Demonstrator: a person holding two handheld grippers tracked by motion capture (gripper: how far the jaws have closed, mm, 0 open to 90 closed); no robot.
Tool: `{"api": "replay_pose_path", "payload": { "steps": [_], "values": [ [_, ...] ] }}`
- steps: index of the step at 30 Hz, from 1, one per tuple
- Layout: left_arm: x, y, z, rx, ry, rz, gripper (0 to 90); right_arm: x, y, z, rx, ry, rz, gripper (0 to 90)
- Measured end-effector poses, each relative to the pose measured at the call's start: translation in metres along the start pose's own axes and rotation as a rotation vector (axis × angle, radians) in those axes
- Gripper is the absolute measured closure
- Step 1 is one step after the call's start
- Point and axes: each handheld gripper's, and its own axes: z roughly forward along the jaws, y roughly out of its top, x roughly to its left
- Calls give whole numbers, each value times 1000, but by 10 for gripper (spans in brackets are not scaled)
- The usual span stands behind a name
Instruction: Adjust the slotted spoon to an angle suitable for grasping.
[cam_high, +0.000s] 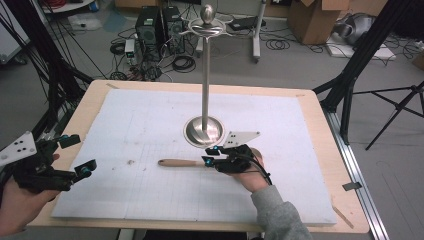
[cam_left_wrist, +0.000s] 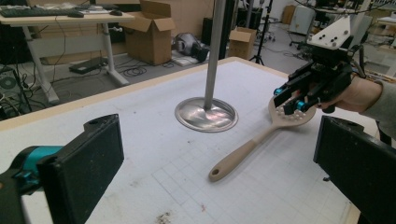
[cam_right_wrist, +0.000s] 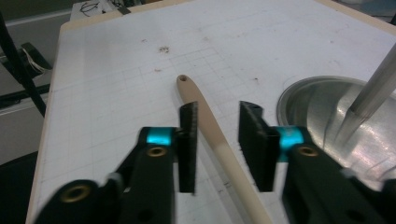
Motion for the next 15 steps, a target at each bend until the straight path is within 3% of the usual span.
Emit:
{"api": "replay_pose_path", "payload": {
  "steps": [9,15],
  "values": [
    [0,-4,1,14,2,-9,20,-2,-3,12,35,-22,38,879],
    [0,-6,0,21,6,-10,20,-2,-4,24,62,-10,37,892]
  ]
}}
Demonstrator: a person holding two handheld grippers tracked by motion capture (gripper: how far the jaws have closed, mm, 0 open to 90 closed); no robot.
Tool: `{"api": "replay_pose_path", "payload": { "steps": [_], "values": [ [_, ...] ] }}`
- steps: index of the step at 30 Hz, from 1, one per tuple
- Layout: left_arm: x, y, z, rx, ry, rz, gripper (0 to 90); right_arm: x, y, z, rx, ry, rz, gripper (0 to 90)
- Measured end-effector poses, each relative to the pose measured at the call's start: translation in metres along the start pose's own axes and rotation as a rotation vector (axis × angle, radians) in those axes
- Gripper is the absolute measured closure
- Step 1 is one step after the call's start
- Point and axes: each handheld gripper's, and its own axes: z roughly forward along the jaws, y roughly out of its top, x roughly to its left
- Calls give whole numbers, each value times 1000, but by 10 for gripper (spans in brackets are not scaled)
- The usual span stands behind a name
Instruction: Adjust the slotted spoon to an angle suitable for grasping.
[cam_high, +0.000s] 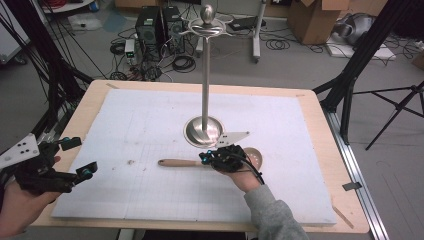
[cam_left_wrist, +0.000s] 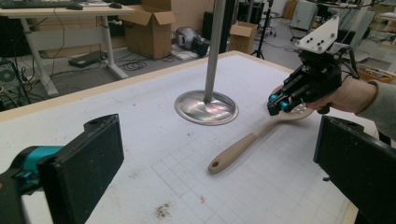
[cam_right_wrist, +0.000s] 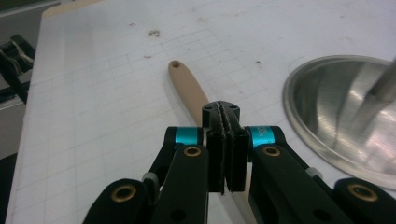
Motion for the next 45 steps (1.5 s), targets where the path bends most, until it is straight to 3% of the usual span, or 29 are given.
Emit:
{"api": "replay_pose_path", "payload": {
  "steps": [13,24,31,39,45],
  "values": [
    [0,-4,-4,8,10,-5,20,12,2,40,99,56,-86,893],
    [-1,-5,-6,14,15,-5,20,10,1,58,117,90,-94,893],
    [-1,-6,-7,14,18,-1,20,6,-2,66,150,90,-78,895],
    [-1,-7,-7,22,23,8,20,2,-2,70,134,79,-60,894],
    [0,-8,-6,21,18,1,20,-6,1,75,122,20,-23,894]
  ]
}}
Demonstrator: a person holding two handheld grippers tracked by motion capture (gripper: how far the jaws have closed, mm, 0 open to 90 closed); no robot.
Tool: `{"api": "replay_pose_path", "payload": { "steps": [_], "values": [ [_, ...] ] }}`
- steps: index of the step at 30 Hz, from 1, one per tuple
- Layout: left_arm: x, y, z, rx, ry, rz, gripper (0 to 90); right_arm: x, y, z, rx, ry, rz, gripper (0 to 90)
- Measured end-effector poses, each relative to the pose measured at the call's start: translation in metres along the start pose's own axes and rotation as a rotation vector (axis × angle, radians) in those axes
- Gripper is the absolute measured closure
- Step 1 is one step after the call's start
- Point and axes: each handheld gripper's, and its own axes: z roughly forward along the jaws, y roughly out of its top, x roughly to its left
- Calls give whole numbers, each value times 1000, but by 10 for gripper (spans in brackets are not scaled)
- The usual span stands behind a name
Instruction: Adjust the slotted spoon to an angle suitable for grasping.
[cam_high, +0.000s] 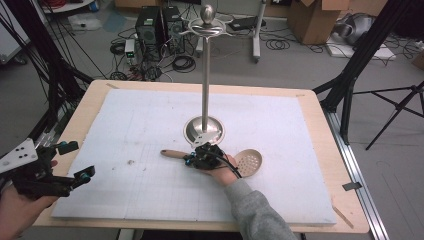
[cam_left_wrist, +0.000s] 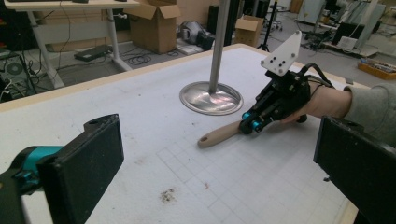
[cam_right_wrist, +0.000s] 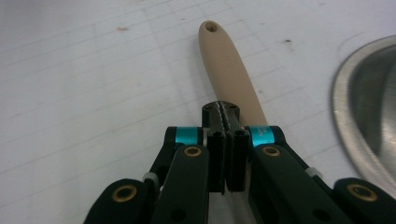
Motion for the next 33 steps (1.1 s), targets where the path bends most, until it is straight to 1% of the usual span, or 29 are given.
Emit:
{"api": "replay_pose_path", "payload": {
  "steps": [4,6,10,11,13,15,17,18,19,20,21,22,24,25,26,27,29,31,33],
  "values": [
    [0,0,0,-1,1,-2,20,-4,2,2,-1,-35,32,894],
    [1,0,-1,-1,2,-1,20,-6,2,2,-6,-38,31,894],
    [0,-1,0,0,0,-4,20,-7,3,2,-5,-28,41,894],
    [0,-1,0,0,0,-4,20,-7,3,0,-16,-18,51,894],
    [1,-1,0,0,0,-3,20,-6,8,-8,-40,19,51,894],
    [1,-1,1,3,-1,-5,20,-4,14,-20,-54,59,21,893],
    [1,-2,1,7,-1,-4,20,-4,20,-34,-68,69,-9,893],
    [1,-2,1,7,-1,-4,20,-4,20,-34,-68,69,-9,893],
    [1,-2,2,8,1,-6,20,-5,23,-47,-67,95,-29,891],
    [0,-2,2,7,1,-6,20,-6,23,-50,-67,91,-46,884],
    [0,-2,2,6,1,-8,20,-7,22,-54,-70,92,-47,870],
    [0,-2,2,7,1,-8,20,-10,20,-57,-79,103,-48,849],
    [0,-2,2,6,0,-6,20,-14,17,-64,-86,93,-43,801],
    [0,-2,2,6,0,-6,20,-17,15,-68,-95,89,-32,770],
    [0,-2,2,6,0,-6,20,-17,15,-68,-95,89,-32,770],
    [1,-2,2,5,-2,-5,20,-20,13,-73,-113,82,-27,672],
    [1,-1,2,2,-4,-1,20,-23,12,-78,-116,70,-18,600],
    [1,-1,3,3,-7,-1,20,-24,10,-81,-109,68,-22,514],
    [1,-1,3,1,-7,0,20,-27,8,-83,-101,58,-33,452]
  ]
}}
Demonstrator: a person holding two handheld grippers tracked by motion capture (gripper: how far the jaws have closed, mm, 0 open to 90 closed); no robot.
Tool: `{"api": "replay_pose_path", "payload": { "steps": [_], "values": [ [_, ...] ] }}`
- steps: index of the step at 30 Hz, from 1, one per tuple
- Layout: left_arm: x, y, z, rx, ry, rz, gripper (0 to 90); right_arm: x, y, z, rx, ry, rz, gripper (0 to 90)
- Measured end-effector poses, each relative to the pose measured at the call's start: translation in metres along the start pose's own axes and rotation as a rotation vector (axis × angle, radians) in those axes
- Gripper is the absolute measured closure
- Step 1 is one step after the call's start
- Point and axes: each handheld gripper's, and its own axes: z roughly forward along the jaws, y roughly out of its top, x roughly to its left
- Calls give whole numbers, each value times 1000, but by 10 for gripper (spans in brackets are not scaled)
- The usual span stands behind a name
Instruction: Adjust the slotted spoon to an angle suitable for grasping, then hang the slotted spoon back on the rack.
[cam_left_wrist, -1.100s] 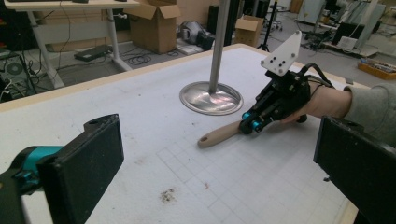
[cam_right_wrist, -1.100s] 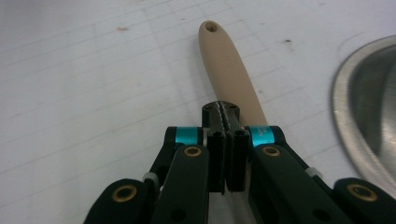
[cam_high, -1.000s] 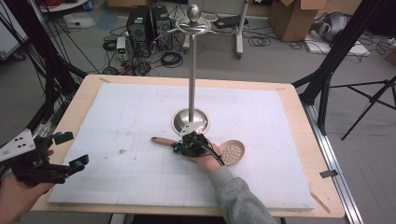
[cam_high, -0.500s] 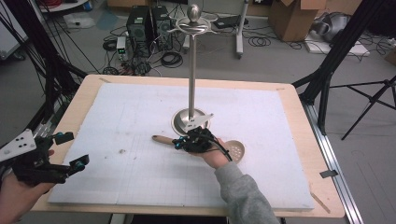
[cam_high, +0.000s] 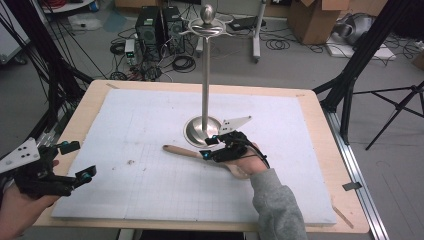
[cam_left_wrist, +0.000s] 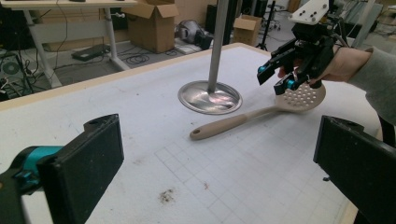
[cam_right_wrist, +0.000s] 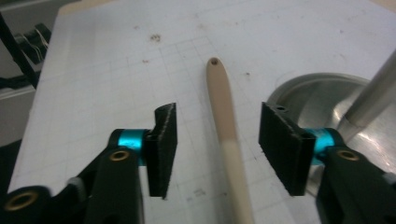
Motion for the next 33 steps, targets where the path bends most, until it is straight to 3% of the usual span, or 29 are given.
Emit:
{"api": "replay_pose_path", "payload": {
  "steps": [6,7,8,11,17,23,33],
  "values": [
    [0,1,0,-2,-2,1,20,0,-1,-1,51,-9,-74,261],
    [0,1,0,-2,-2,1,20,0,-1,-1,51,-9,-74,261],
    [0,0,0,0,0,-4,20,0,-2,-1,59,2,-93,200],
    [0,0,0,2,-1,-3,20,-2,-4,-2,54,5,-102,156],
    [0,0,0,2,-2,-8,20,-5,-5,-6,55,17,-104,145],
    [0,0,2,6,-6,-7,20,-7,-7,-12,71,-4,-99,145],
    [-2,0,4,12,-12,-7,20,-9,-10,-8,120,-2,-115,152]
  ]
}}
